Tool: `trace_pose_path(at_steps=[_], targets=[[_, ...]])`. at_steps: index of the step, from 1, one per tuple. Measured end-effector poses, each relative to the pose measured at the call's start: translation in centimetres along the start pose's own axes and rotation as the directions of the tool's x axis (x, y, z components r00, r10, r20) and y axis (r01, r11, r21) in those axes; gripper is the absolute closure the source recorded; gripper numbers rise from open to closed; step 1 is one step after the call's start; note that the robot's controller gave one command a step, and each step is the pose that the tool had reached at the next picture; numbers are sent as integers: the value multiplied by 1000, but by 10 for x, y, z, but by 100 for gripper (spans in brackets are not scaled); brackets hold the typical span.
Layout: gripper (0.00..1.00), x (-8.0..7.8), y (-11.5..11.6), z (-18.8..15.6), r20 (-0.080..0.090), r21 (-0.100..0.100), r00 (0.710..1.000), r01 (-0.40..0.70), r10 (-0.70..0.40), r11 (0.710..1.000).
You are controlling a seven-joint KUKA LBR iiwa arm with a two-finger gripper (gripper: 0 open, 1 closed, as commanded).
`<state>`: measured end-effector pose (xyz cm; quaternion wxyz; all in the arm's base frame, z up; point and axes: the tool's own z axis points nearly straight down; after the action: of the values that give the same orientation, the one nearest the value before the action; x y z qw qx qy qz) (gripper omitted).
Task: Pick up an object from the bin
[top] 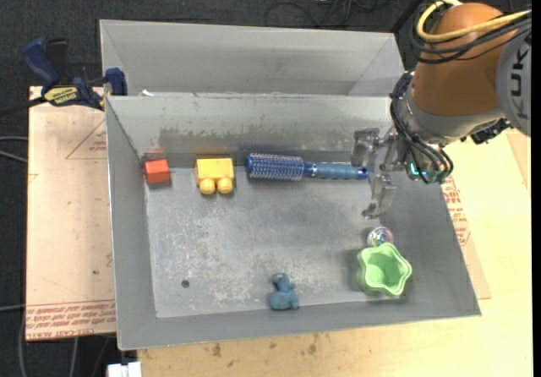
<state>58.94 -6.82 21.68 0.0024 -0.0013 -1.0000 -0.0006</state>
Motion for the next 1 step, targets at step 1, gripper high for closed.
trace_pose_path(at_steps=[1], targets=[[0,69,-42,104,-2,0,961,275,-275,961]])
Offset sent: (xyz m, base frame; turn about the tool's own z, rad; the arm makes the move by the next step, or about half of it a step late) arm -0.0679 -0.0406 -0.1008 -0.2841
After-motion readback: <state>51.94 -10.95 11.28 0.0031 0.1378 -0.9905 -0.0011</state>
